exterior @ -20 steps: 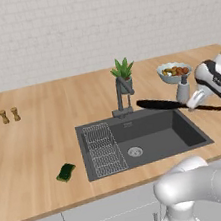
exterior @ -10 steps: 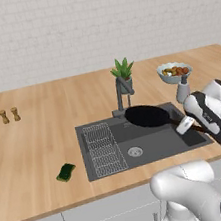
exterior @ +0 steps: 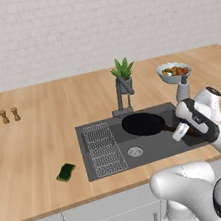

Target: Pick the pan and sponge and place them into the sink. Then turn on the water.

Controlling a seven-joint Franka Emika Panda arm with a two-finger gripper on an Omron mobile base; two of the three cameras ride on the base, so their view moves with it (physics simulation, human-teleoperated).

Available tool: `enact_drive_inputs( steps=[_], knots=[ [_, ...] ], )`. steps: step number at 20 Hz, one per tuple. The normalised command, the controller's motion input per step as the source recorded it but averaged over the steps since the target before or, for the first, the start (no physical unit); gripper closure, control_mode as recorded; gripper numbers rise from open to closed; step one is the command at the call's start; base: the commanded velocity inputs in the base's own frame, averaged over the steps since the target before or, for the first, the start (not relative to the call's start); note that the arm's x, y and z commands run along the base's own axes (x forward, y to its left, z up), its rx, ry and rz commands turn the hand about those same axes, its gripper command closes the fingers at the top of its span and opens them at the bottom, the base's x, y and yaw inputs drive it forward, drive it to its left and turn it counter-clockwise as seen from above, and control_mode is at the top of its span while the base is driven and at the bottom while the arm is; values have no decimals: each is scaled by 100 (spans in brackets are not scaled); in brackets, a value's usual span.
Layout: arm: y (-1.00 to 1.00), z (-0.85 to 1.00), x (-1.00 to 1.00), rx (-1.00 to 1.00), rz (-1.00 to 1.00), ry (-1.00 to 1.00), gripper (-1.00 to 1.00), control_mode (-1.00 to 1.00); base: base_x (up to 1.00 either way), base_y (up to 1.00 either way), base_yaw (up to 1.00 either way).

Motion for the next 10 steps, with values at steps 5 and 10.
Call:
enact_drive_inputs(
  steps=[5,10],
  knots=[
    [-30,-12,22,-9,7,6,100,-100,0,0,0],
    [-25,-17,42,-5,0,8,100,-100,0,0,0]
  ],
)
